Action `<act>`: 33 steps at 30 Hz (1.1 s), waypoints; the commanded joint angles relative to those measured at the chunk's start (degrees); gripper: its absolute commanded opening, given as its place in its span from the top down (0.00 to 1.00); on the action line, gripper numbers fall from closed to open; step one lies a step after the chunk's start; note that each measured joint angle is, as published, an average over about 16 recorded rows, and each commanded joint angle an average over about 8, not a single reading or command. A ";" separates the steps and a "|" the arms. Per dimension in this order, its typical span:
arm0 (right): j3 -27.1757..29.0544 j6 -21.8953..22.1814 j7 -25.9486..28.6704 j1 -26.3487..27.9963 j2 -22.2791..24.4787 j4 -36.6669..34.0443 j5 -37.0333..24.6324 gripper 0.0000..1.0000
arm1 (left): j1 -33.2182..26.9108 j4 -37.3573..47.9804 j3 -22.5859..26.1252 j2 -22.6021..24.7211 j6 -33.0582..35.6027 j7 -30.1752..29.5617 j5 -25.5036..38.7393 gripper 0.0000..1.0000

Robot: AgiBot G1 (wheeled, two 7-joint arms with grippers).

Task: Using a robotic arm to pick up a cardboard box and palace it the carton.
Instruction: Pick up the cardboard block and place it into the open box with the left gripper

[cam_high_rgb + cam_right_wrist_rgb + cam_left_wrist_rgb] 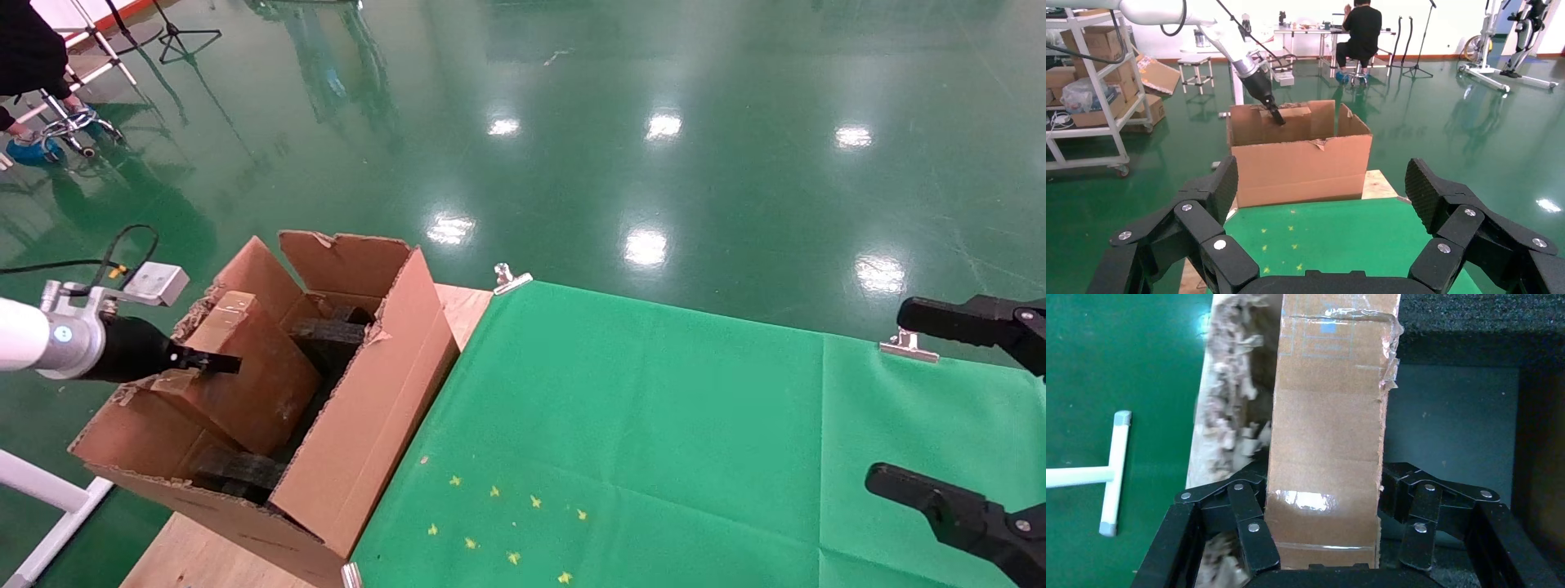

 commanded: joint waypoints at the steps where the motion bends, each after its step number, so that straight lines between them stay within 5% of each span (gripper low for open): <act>1: 0.00 0.00 0.00 0.00 0.00 0.00 0.00 0.00 | 0.58 0.03 -0.13 0.37 -0.34 -0.05 -0.19 1.00; 24: 0.00 0.00 0.00 0.00 0.00 0.00 0.00 0.00 | 9.06 0.76 -1.91 4.79 -6.87 -3.74 -2.67 1.00; 32: 0.00 0.01 0.00 -0.01 0.01 -0.01 0.01 0.00 | 10.28 1.37 -2.45 5.30 -8.12 -5.85 -3.43 0.04; 33: 0.00 0.02 0.00 -0.01 0.01 -0.01 0.01 0.00 | 10.34 1.41 -2.49 5.33 -8.19 -5.96 -3.49 0.00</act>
